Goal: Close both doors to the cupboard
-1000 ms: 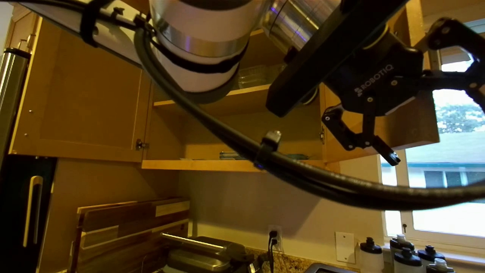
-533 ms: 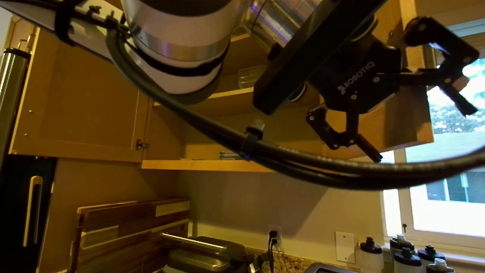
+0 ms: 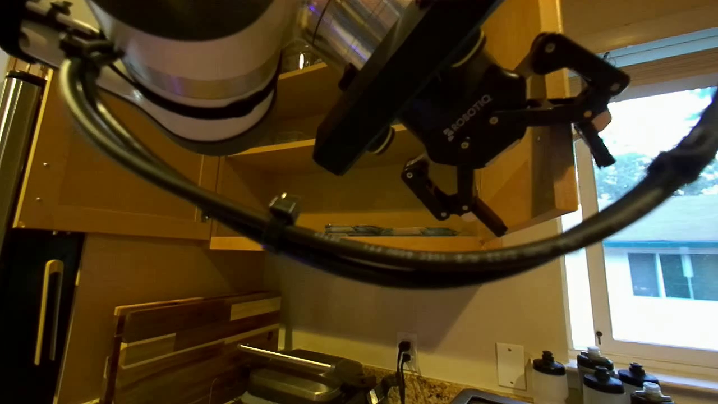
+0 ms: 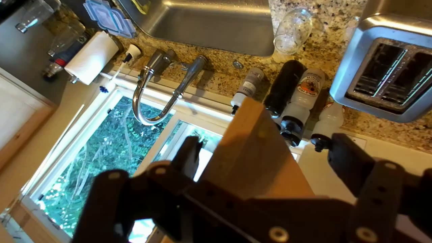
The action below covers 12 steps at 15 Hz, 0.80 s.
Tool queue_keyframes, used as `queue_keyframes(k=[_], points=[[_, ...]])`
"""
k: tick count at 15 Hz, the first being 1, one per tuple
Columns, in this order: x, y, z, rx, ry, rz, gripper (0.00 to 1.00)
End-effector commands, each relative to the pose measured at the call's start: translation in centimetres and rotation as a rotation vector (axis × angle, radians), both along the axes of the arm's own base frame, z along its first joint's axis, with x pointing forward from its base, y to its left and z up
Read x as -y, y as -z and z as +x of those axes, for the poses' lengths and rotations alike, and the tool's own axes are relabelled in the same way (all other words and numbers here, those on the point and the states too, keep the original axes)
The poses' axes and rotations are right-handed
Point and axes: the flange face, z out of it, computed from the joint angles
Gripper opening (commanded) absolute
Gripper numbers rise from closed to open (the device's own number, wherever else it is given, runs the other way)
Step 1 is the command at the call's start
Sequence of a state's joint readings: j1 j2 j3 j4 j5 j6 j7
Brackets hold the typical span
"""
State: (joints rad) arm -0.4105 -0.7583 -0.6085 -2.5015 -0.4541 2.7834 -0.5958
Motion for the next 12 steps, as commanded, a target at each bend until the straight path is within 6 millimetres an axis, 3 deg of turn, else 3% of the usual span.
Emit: queue_keyframes(k=[1, 9, 12], points=[[-5.0, 0.5, 1.5, -0.006, -0.15, -0.04, 1.0], [-12.1, 0.9, 1.1, -0.051, -0.281, -0.103, 1.0], [-15.9, 0.4, 1.1, -0.083, -0.327, -0.12, 1.0]])
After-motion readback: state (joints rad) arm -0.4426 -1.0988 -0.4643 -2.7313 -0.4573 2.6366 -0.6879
